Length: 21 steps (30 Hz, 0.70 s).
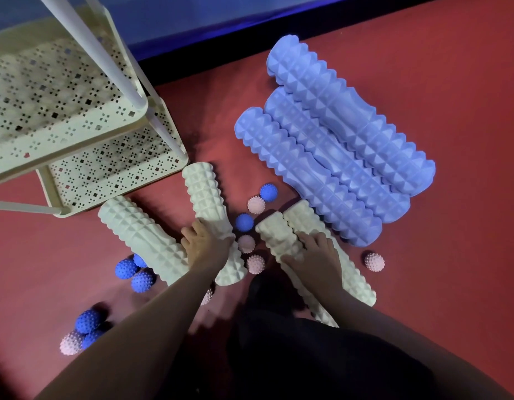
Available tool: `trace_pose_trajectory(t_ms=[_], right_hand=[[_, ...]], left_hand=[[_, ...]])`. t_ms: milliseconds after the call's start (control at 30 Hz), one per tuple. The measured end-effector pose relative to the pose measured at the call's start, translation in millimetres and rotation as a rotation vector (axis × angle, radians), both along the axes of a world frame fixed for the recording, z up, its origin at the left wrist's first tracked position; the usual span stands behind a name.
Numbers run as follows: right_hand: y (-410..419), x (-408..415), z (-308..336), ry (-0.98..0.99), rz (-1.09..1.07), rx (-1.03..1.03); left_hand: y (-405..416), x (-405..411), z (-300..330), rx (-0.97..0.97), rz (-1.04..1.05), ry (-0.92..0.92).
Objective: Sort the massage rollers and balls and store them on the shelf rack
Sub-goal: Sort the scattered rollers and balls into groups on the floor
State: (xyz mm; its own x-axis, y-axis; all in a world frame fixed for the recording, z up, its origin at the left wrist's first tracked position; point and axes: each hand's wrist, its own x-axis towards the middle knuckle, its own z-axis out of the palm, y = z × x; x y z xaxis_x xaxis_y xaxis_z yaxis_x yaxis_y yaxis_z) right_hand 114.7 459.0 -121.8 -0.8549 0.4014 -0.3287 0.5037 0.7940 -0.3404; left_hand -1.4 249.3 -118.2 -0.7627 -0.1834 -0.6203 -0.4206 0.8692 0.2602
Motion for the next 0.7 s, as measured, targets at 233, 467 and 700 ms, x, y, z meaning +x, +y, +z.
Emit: trace_pose_trajectory(t_ms=[233,467,700], right_hand=[[-0.2,-70.6,6.7,0.111,0.178,-0.191],[-16.2,-156.4,-5.1,-0.303,0.169,-0.335],[-21.6,-159.2,-22.3,-0.352,0.178,-0.37]], left_hand=[[-5.3,14.8,-3.8,0.052,-0.222,0.119],[-4.2,-22.3,-14.7,0.113,0.171,-0.133],[-13.2,-27.9,-0.5,0.277,0.283,-0.102]])
